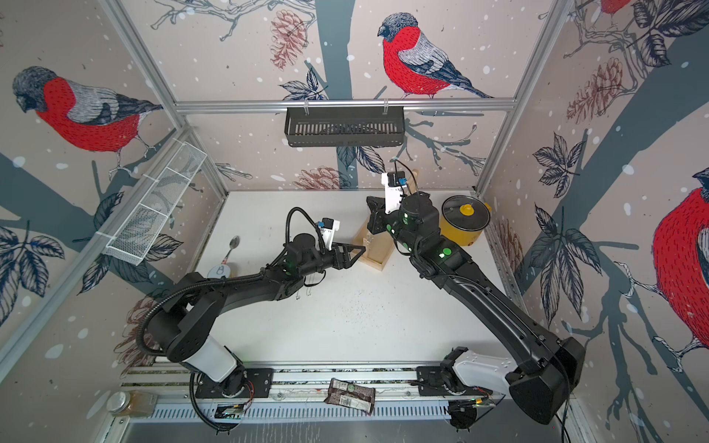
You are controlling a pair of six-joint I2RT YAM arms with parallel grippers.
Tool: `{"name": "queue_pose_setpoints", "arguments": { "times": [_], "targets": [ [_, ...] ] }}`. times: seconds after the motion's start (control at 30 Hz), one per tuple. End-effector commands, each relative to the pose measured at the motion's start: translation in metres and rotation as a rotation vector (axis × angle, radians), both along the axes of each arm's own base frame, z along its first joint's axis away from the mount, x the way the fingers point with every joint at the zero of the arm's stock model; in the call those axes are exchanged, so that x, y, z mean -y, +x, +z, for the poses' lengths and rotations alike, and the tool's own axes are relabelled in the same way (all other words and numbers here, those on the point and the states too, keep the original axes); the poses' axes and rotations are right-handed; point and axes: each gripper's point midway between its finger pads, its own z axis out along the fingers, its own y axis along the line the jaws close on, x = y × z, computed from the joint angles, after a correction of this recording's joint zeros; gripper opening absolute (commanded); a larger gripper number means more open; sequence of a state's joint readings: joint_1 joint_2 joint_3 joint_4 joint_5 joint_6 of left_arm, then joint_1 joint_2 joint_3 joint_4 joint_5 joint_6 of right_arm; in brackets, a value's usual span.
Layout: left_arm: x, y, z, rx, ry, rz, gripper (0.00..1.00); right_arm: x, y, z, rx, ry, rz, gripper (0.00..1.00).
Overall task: Take the necklace off the jewelry display stand
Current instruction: Take off the necklace from the stand.
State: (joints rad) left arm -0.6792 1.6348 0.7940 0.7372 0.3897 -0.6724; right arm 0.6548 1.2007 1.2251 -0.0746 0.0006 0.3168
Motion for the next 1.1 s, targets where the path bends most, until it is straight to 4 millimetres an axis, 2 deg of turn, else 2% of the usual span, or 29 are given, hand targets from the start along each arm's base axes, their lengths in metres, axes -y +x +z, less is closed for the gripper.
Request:
{"name": "queue_pose_setpoints", "arguments": {
  "times": [0.0,0.27,0.6,0.9,1.07],
  "targets": [
    [0.008,0.002,0.032,0.139,-0.096,-0.012,0.71,-0.005,-0.002,0.007,-0.005,0.032,0.020,0.03],
    [0.020,-0.002,0.033,0.177,-0.140,-0.051,0.62,-0.012,0.000,0.005,-0.015,0.042,0.032,0.03],
    [0.018,0.001,0.032,0.191,-0.145,-0.030,0.48,-0.018,0.001,0.004,-0.021,0.048,0.051,0.03],
    [0.018,0.005,0.029,0.197,-0.131,-0.014,0.47,-0.020,-0.004,0.008,-0.020,0.064,0.073,0.03],
    [0.019,0.004,0.028,0.197,-0.140,-0.021,0.33,-0.020,-0.006,0.012,-0.015,0.071,0.079,0.03]
  ]
}}
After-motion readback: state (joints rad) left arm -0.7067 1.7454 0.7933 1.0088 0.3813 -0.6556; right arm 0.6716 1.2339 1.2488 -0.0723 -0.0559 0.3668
